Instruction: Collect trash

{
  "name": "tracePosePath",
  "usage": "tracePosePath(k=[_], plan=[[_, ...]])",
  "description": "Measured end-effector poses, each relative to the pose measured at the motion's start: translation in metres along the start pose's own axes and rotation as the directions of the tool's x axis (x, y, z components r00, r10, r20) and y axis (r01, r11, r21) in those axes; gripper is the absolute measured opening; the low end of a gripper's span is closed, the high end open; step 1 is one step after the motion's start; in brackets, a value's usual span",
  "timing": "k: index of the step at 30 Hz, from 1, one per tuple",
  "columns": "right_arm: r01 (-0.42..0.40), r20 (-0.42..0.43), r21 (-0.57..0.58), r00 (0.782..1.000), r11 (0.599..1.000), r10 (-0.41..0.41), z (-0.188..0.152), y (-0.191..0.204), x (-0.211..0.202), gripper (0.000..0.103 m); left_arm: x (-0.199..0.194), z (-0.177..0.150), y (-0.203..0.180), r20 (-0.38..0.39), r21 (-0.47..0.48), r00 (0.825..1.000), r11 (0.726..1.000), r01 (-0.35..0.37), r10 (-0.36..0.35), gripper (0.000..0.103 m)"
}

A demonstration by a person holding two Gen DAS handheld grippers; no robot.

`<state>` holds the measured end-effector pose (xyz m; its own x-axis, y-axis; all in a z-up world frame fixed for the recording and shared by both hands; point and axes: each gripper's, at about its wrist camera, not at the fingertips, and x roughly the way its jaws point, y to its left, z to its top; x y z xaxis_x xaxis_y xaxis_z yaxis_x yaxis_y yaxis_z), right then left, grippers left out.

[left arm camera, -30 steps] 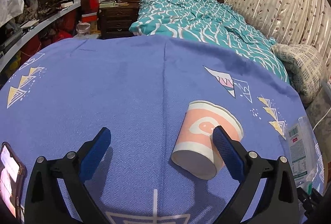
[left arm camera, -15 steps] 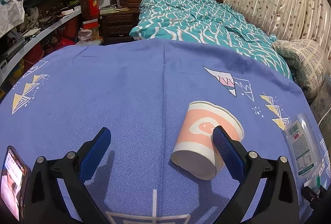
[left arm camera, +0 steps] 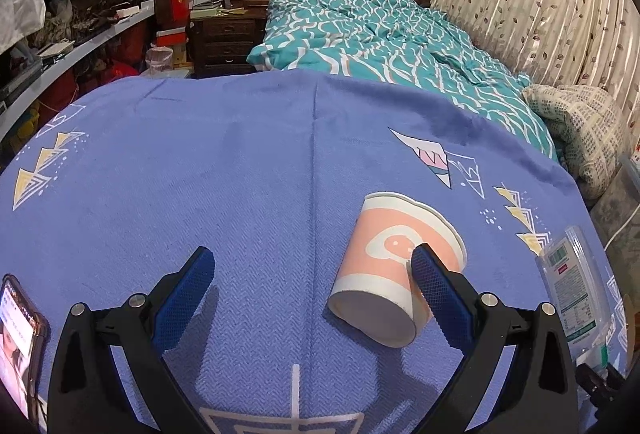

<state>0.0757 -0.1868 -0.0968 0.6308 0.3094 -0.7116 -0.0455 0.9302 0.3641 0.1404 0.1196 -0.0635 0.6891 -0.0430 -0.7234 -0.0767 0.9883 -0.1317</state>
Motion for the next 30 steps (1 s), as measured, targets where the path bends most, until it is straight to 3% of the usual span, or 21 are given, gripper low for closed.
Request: tracePosePath(k=[8,20,30], plan=[[0.001,0.002,0.005,1.0,1.0,-0.001,0.0,0.0,0.0,0.064,0.0,0.0,-0.002,0.008,0.012,1.0,1.0,-0.019,0.019,0.096],[0.002,0.004,0.007,1.0,1.0,-0.002,0.0,0.0,-0.001,0.065,-0.007,-0.003,-0.019,0.063,0.091,0.99,0.987,-0.131,0.125,0.096],[-0.002,0.014,0.009,1.0,1.0,0.002,0.001,0.002,-0.004,0.065,-0.009,-0.004,-0.025,0.085,0.123,0.983,0.977,-0.173,0.164,0.096]])
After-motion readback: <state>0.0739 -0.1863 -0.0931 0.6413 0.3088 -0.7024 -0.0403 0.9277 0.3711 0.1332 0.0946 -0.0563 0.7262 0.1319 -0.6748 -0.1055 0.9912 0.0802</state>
